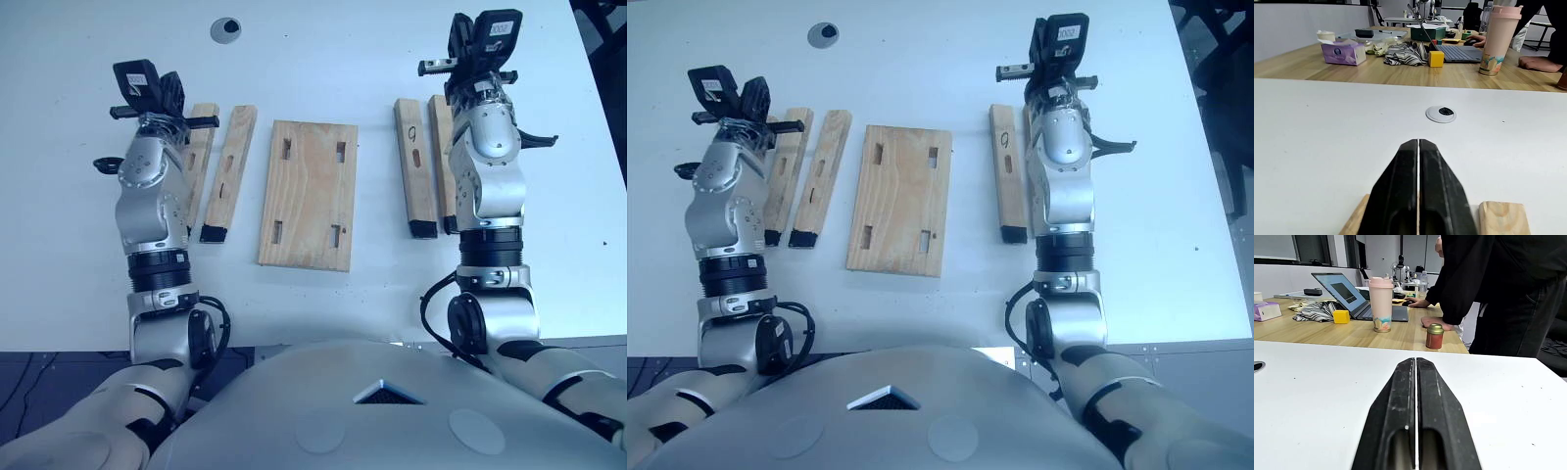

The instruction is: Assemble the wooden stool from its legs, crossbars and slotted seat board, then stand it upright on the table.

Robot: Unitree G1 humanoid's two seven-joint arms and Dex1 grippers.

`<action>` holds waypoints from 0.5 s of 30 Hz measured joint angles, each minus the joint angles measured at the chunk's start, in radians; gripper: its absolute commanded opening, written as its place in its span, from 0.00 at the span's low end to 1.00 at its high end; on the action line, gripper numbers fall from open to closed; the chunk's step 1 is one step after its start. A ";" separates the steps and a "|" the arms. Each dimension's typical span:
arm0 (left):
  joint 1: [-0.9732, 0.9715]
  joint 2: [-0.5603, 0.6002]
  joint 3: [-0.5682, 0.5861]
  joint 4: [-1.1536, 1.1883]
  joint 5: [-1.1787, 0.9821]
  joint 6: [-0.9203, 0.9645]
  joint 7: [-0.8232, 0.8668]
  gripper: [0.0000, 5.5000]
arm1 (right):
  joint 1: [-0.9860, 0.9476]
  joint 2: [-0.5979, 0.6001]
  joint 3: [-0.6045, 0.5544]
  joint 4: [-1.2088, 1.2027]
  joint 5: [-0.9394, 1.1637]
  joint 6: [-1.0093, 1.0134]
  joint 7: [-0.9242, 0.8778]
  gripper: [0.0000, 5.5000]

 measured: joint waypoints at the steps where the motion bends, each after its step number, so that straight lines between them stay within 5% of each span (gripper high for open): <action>1: 0.000 0.000 -0.005 -0.005 0.003 0.006 -0.003 0.00 | 0.001 0.000 0.000 0.000 0.000 -0.001 0.000 0.01; 15: 0.022 0.016 -0.038 -0.043 0.007 0.042 -0.059 0.00 | 0.030 0.032 -0.006 -0.012 0.021 -0.002 -0.018 0.01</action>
